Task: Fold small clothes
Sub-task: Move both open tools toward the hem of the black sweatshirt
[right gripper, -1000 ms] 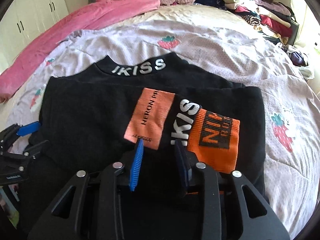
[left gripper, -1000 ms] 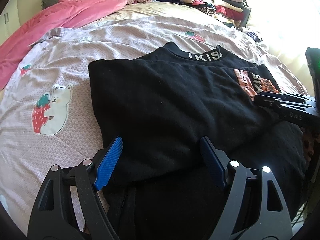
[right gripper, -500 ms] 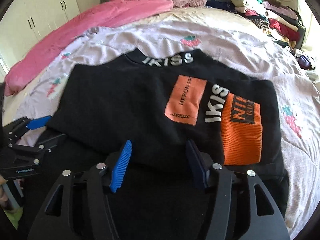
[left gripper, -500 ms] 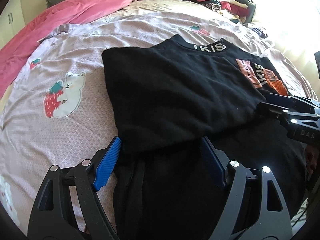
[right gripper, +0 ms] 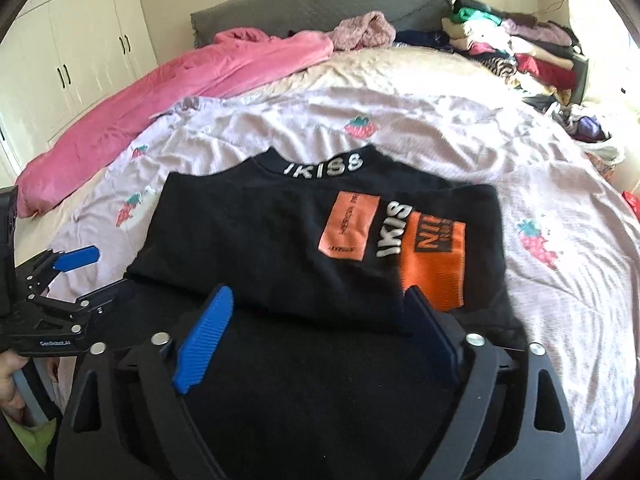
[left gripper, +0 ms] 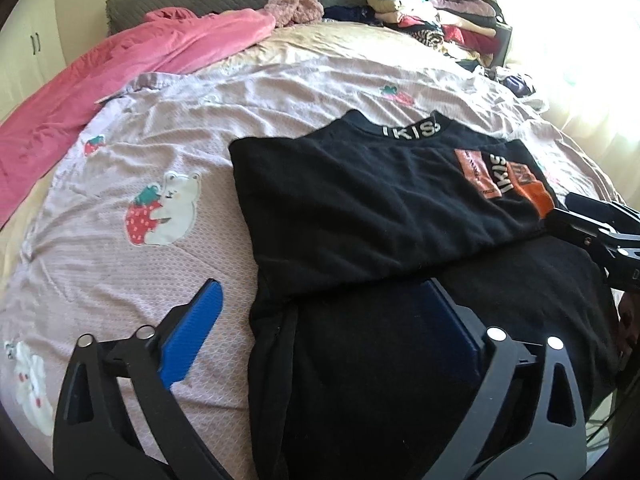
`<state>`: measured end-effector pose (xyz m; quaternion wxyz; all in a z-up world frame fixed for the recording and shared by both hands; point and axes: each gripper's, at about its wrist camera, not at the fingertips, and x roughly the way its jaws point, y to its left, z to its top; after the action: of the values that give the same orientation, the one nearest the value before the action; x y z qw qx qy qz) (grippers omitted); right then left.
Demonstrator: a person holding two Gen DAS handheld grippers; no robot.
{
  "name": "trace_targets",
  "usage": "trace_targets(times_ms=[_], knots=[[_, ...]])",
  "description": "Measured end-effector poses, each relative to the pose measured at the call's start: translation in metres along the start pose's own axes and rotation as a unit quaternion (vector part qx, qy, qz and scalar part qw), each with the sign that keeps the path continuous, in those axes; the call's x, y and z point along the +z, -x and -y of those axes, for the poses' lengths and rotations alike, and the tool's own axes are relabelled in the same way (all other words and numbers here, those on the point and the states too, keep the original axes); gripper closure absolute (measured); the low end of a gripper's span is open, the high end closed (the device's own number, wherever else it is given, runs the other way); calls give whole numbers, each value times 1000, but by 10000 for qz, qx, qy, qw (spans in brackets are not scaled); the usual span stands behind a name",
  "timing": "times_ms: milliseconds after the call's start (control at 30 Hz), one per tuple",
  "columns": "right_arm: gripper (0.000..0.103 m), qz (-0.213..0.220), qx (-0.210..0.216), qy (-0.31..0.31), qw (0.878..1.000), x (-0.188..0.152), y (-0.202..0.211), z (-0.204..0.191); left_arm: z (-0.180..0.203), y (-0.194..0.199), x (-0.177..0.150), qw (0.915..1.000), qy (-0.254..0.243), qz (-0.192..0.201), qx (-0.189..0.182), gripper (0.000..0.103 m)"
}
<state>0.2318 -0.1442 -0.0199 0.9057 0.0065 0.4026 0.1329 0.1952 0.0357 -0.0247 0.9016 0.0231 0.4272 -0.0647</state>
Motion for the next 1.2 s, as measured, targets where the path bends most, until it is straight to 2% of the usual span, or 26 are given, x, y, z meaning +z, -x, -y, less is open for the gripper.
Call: trace_targets(times_ms=[133,700,1200], knots=[[8,175,-62,4,9998,1,12,-1,-2,12,1,9999,47,88,37,9],[8,557,-167,14,9983,-4,53,0,0,45,-10,9993,-20,332,184,9],[7,681,-304,60,9972,-29,100,6,-4,70,-37,9986,-91,399,344,9]])
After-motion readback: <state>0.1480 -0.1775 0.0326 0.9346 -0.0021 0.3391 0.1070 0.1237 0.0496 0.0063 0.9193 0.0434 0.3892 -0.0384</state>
